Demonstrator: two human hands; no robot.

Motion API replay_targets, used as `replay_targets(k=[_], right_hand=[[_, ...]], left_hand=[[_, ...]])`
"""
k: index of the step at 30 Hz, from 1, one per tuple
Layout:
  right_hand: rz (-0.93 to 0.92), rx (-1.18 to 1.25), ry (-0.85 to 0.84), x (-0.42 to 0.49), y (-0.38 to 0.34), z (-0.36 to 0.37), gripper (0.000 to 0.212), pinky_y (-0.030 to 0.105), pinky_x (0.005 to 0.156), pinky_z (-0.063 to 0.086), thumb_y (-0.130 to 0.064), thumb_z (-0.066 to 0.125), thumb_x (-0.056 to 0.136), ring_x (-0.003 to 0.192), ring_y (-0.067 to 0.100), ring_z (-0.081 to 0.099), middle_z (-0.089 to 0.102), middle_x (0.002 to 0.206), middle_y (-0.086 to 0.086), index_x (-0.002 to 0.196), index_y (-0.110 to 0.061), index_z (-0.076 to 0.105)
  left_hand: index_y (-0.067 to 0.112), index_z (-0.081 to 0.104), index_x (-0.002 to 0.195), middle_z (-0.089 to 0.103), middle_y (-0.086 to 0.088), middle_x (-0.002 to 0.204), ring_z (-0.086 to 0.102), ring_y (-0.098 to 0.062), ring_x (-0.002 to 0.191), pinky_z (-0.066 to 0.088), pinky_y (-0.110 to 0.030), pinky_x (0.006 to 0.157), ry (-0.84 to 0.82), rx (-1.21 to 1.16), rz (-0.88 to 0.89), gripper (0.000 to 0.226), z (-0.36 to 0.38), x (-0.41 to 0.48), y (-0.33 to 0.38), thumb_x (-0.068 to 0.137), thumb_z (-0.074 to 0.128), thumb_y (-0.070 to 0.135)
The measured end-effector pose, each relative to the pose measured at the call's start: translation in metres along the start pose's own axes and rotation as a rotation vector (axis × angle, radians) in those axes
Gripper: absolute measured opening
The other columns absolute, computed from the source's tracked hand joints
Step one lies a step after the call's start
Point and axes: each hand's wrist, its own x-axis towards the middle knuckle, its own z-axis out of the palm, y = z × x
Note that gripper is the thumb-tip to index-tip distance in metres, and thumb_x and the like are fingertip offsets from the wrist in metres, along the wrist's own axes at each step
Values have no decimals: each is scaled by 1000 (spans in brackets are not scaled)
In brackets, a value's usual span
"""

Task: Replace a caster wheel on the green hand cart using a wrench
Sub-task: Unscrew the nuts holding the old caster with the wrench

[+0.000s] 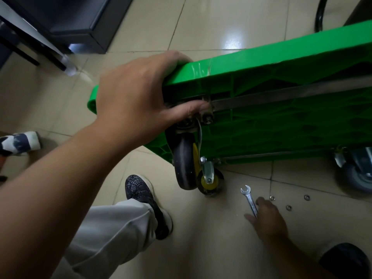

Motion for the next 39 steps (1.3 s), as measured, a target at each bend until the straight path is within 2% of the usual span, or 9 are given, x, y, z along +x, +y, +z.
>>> replay_targets(k=[4, 8, 11, 14, 16, 18, 20, 26, 39], right_hand=[[101, 2, -40, 0, -6, 13, 31, 32, 71, 49, -21, 74, 83, 94, 29, 65, 64, 98, 6, 97, -17, 47], [126, 52, -42, 5, -5, 10, 9, 31, 70, 48, -17, 69, 88, 88, 29, 64, 62, 95, 8, 87, -15, 60], [2, 241, -14, 0, -4, -9, 17, 30, 66, 43, -9, 64, 93, 77, 21, 59, 50, 89, 3, 79, -18, 64], [-187, 383, 48, -10, -28, -64, 15, 7, 69, 38, -13, 55, 101, 80, 2, 54, 55, 97, -5, 97, -23, 65], [-280, 448, 114, -16, -49, -106, 16, 14, 64, 44, -22, 50, 104, 74, 4, 58, 61, 86, -7, 95, -32, 59], [-358, 488, 241, -23, -71, -147, 14, 33, 57, 46, -32, 48, 103, 62, 10, 56, 57, 69, -5, 91, -30, 55], [-473, 500, 374, -31, -93, -185, 18, 38, 53, 43, -38, 49, 101, 57, 14, 52, 52, 64, -3, 88, -28, 57], [-683, 324, 517, -38, -138, -235, 25, 40, 50, 45, -41, 51, 100, 59, 15, 54, 54, 68, -6, 92, -21, 63], [-715, 252, 566, -19, -142, -212, 23, 32, 48, 39, -39, 53, 101, 57, 7, 46, 44, 67, -15, 90, -21, 63]], left_hand=[[36, 61, 127, 70, 11, 108, 64, -21, 99, 27, -30, 66, -24, -7, 11, 62, 0, 0, 1, 81, 59, 77], [35, 59, 129, 70, 11, 110, 65, -21, 100, 32, -30, 66, -38, 9, 22, 64, 0, -1, -2, 82, 57, 77], [35, 59, 125, 70, 11, 105, 66, -20, 95, 38, -31, 65, -65, -10, 25, 62, -1, 3, -3, 81, 54, 78], [37, 59, 121, 68, 13, 99, 65, -16, 89, 44, -32, 64, -92, -41, 21, 59, -3, 5, -4, 80, 52, 80], [38, 59, 120, 68, 14, 98, 64, -15, 87, 44, -32, 64, -97, -50, 15, 59, -4, 6, -4, 78, 52, 80], [38, 59, 120, 68, 13, 99, 64, -15, 87, 41, -30, 62, -93, -58, 26, 58, -5, 5, -4, 78, 54, 78], [37, 58, 125, 69, 13, 104, 65, -16, 92, 44, -31, 64, -100, -69, 49, 57, -6, 4, -5, 81, 58, 73], [35, 47, 146, 63, 11, 131, 59, -16, 115, 46, -33, 82, -204, -165, 119, 65, -13, -4, -17, 87, 67, 56], [34, 46, 142, 63, 12, 128, 60, -17, 113, 46, -34, 81, -169, -106, 139, 73, -3, 1, -17, 79, 67, 65]])
